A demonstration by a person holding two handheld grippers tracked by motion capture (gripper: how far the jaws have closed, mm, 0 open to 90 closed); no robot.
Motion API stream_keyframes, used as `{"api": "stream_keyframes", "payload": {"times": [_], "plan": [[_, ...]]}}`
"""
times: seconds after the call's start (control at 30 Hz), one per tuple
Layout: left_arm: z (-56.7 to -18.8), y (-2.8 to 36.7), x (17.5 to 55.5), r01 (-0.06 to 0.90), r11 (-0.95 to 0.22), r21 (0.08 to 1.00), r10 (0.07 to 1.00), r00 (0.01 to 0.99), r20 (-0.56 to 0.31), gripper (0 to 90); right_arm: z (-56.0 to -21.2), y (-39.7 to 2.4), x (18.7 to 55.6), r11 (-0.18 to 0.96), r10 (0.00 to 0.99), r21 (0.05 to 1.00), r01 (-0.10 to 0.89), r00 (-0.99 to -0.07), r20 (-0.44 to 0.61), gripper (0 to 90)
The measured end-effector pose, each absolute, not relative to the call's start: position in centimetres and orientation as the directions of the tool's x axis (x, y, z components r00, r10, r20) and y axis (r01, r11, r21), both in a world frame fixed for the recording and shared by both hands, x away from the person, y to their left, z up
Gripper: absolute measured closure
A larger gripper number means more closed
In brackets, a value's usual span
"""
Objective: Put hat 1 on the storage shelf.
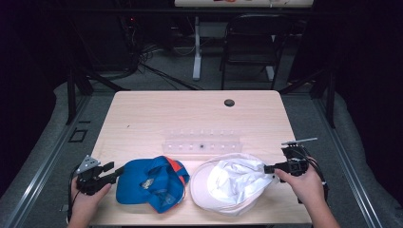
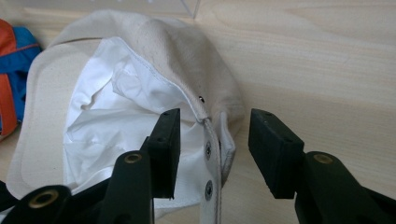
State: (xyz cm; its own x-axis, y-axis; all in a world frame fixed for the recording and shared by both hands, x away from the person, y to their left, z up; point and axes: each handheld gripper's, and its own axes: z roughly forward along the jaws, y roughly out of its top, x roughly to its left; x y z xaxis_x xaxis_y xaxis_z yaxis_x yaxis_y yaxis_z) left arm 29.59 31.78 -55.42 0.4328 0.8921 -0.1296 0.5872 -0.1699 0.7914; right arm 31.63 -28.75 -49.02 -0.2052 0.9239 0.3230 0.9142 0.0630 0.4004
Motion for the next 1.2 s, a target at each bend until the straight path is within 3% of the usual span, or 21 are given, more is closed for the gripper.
{"api": "stream_keyframes", "payload": {"times": [0.5, 0.7, 1.2], "plan": [[-55.4, 31.9, 29.6, 0.590, -0.171, 0.789, 0.894, 0.430, -0.128, 49.6, -50.8, -27.6, 32.4, 0.046, 0.930, 0.299, 0.953, -0.151, 0.336, 65.7], [-55.5, 31.9, 29.7, 0.585, -0.161, 0.795, 0.896, 0.425, -0.131, 49.7, -50.7, -27.6, 32.4, 0.051, 0.936, 0.289, 0.956, -0.147, 0.321, 73.8], [-55.4, 32.0, 29.7, 0.590, -0.163, 0.791, 0.897, 0.423, -0.131, 49.9, -49.1, -26.9, 32.3, 0.093, 0.954, 0.232, 0.968, -0.154, 0.259, 80.6]]}}
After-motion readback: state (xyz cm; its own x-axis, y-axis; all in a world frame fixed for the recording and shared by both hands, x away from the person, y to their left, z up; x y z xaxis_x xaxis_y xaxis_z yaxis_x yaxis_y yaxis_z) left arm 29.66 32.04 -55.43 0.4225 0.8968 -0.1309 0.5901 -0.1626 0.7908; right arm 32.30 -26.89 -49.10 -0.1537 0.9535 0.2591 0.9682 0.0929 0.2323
